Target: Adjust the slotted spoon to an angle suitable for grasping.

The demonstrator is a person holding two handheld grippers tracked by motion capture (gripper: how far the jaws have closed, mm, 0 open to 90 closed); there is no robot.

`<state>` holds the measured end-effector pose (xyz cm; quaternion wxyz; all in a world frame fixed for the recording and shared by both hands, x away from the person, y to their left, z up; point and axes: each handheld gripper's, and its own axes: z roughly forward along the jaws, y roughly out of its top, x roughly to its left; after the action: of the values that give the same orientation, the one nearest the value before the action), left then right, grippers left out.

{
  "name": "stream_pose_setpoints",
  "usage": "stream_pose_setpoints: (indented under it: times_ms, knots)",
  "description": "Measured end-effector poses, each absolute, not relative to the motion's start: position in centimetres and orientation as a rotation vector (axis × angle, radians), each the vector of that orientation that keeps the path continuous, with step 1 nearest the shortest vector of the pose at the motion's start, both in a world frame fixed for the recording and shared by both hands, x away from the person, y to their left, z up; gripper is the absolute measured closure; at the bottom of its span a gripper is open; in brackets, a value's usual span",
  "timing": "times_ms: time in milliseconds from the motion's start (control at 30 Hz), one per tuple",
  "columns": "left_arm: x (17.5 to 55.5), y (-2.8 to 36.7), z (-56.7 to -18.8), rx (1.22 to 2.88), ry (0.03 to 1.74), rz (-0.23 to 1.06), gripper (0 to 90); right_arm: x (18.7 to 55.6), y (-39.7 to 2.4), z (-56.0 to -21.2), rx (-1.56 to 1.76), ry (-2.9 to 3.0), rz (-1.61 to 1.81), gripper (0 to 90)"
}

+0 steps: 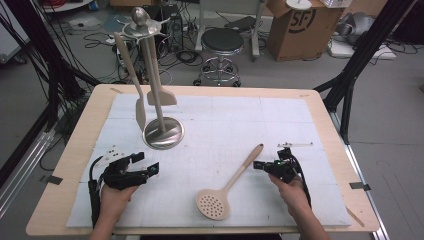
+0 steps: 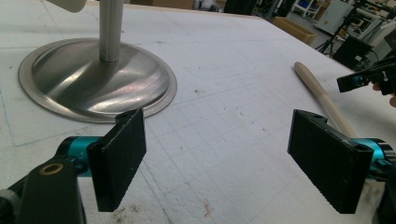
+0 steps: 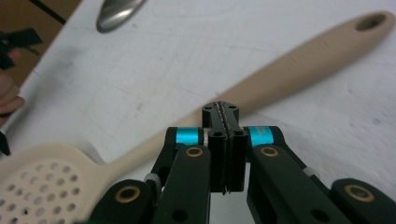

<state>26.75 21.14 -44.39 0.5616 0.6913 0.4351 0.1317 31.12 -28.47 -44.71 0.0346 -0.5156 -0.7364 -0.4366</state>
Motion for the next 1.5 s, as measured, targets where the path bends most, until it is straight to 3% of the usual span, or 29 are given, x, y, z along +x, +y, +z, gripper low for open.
stream_pose_setpoints:
  times_ms: [267, 700, 1500]
  knots:
    - [26.7, 21.0, -44.4, 1.633, 1.024, 0.309, 20.0, 31.6, -28.6, -46.5, -1.627, -2.244, -1.265, 90.0]
    - [26.8, 20.9, -44.4, 1.641, 1.022, 0.31, 20.0, 33.1, -26.4, -46.6, -1.624, -2.222, -1.268, 90.0]
    - [26.7, 21.2, -44.4, 1.632, 1.029, 0.313, 20.0, 36.1, -17.1, -46.0, -1.397, -2.38, -1.166, 90.0]
